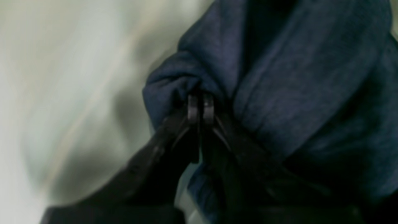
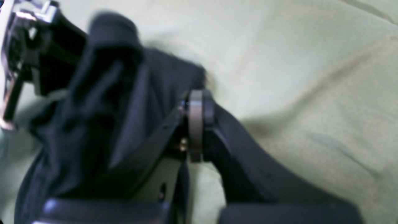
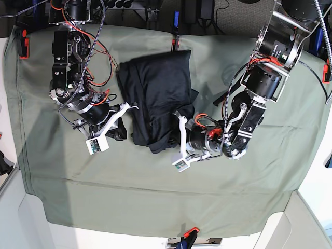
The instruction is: Fold the T-shirt properly
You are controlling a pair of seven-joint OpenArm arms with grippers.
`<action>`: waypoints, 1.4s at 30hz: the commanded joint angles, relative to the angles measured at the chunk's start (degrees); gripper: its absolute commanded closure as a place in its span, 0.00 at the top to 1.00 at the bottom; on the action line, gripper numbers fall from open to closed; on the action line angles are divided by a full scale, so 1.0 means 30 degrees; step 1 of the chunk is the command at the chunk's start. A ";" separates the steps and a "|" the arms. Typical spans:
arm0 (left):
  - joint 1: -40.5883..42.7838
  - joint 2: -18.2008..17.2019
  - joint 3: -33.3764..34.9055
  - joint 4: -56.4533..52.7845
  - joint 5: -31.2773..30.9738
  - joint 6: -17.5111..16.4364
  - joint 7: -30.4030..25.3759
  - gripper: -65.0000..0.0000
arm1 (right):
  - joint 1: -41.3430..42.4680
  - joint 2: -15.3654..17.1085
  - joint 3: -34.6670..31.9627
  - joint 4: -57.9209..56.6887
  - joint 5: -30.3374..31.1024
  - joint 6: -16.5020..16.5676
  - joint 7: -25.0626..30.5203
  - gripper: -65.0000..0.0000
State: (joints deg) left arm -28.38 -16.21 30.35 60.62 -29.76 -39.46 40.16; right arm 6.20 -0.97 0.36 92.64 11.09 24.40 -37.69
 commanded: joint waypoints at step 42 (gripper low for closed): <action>0.1581 -0.4728 -0.2820 0.4685 -1.0907 -0.0179 0.5559 0.03 | 0.2900 0.0743 0.0022 -0.4211 -0.1333 -0.1158 0.2754 0.00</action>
State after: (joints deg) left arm -22.09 -29.76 22.46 73.84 -61.25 -39.51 57.63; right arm 13.63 1.23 0.27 78.85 6.52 21.17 -30.74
